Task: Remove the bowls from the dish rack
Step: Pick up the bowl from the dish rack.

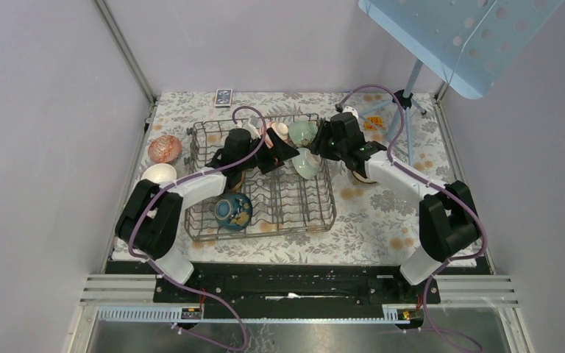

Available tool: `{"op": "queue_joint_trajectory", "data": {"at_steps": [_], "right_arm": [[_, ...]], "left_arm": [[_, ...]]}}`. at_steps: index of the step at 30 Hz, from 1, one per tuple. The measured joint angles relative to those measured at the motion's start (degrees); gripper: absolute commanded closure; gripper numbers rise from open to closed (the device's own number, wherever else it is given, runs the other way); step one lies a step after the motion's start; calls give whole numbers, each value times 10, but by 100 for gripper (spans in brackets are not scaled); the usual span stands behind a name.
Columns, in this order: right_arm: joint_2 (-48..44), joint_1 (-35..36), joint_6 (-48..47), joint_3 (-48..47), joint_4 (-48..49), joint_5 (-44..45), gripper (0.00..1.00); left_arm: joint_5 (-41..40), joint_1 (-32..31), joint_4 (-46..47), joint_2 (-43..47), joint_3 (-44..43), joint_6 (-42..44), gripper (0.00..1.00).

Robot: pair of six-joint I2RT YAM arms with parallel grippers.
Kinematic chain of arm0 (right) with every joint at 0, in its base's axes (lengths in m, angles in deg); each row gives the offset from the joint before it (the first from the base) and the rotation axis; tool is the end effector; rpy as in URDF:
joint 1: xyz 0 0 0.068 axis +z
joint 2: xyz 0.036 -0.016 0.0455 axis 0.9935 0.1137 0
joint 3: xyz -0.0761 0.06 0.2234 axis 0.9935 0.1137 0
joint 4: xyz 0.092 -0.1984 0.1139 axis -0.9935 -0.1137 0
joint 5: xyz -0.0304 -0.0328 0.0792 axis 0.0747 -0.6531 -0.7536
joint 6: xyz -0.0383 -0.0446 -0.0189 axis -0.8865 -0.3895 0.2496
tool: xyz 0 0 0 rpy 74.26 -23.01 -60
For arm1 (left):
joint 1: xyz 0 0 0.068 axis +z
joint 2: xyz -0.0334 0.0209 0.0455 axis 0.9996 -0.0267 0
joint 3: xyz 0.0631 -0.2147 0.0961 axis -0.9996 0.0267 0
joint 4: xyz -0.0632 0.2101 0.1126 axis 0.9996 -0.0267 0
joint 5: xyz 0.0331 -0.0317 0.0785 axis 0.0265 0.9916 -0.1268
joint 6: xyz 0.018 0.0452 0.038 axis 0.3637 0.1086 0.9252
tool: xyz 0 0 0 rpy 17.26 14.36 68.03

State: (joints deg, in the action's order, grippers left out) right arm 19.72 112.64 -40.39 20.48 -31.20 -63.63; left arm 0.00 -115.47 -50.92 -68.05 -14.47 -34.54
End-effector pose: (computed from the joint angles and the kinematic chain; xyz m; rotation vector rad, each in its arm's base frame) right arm 0.3222 0.1762 0.2391 0.1441 2.1497 0.5875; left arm 0.3068 -0.1752 0.2026 -0.2712 2.1467 -1.2621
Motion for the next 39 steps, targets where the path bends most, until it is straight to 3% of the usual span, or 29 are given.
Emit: {"op": "queue_joint_trajectory", "data": {"at_steps": [12,24,39], "right_arm": [[44,-11,8,-20,15,-31,49],[64,-22,21,-20,19,-63,53],[64,-31,29,-20,20,-83,55]], "left_arm": [[10,0,2,-49,-5,-12,24],[27,-2,36,-92,-15,-28,42],[33,-10,67,-110,-24,-37,50]]}}
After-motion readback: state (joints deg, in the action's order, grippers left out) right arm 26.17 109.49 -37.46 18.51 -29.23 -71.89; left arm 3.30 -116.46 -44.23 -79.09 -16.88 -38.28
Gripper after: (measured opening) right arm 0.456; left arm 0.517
